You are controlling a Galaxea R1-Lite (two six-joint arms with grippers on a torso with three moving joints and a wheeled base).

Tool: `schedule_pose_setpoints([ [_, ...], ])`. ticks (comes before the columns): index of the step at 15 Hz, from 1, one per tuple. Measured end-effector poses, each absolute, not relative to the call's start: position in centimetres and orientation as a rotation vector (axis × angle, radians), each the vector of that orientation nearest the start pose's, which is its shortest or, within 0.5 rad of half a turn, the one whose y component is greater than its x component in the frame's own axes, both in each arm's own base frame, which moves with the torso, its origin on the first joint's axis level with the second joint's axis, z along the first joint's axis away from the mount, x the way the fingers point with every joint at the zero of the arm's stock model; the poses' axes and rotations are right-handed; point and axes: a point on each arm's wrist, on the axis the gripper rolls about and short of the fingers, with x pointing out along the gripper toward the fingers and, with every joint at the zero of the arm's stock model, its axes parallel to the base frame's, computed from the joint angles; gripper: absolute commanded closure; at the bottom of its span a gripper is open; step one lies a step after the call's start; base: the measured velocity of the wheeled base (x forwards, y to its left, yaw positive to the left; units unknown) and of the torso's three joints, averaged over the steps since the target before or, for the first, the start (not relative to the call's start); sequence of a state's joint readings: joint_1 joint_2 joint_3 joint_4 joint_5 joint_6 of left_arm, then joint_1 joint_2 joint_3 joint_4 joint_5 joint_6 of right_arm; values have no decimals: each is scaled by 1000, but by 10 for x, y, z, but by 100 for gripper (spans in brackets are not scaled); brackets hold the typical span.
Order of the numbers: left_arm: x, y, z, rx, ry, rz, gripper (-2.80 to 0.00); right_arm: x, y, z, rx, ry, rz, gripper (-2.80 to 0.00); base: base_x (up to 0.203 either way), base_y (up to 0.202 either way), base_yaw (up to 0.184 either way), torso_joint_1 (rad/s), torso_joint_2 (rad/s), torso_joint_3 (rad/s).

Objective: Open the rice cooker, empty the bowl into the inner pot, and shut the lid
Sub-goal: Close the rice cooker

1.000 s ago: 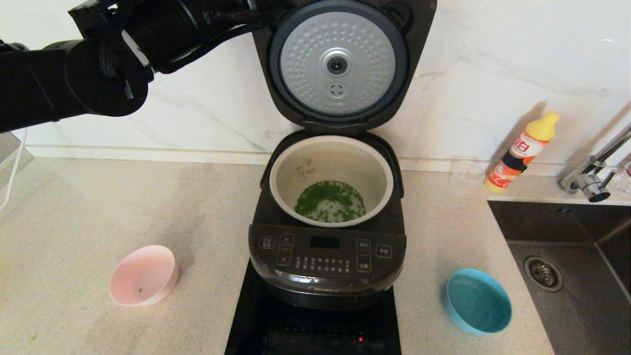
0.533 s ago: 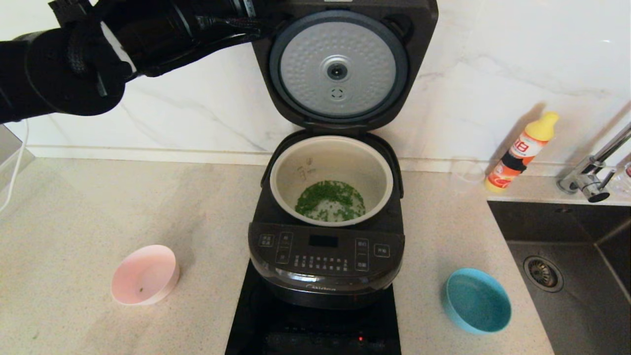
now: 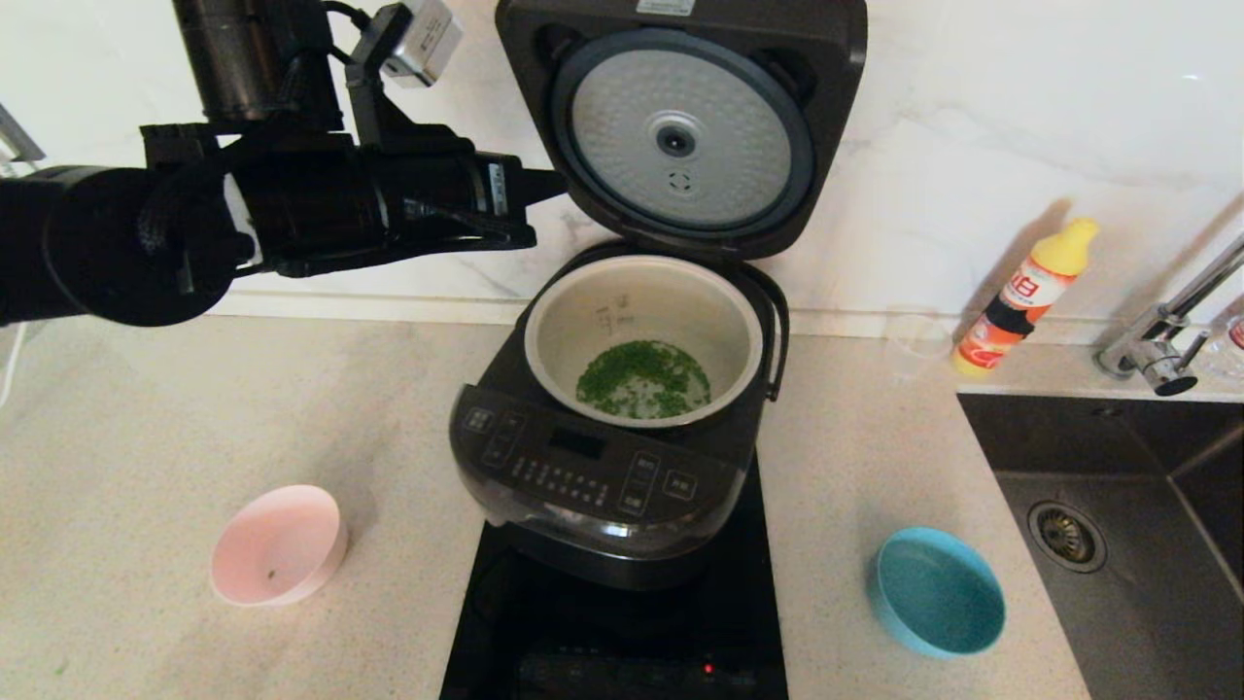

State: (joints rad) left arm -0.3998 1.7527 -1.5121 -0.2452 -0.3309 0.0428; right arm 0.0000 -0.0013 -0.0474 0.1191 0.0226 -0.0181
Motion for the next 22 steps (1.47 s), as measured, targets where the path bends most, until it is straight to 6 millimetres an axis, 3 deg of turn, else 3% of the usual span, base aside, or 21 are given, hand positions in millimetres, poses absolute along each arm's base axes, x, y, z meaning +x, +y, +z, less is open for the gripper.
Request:
schedule_pose_setpoints([
  [3,298,-135,323,44,-10,-734,0,-27,0,76,-17,70,24,0,0,0,0,0,0,0],
  [5,288,-130,334,38,-70,-731,0,-27,0,76,-17,70,24,0,0,0,0,0,0,0],
  [10,273,-124,399,-37,-406,-727,0,-27,0,76,-17,70,24,0,0,0,0,0,0,0],
  [13,284,-131,422,-61,-500,-737,0,-27,0,76,-17,70,24,0,0,0,0,0,0,0],
  [15,302,-144,423,-66,-515,-755,0,-27,0,76,-17,70,25,0,0,0,0,0,0,0],
  [18,325,-171,403,-64,-456,-834,0,-27,0,76,-17,70,24,0,0,0,0,0,0,0],
  [22,342,-187,383,-63,-409,-859,0,-27,0,76,-17,70,24,0,0,0,0,0,0,0],
])
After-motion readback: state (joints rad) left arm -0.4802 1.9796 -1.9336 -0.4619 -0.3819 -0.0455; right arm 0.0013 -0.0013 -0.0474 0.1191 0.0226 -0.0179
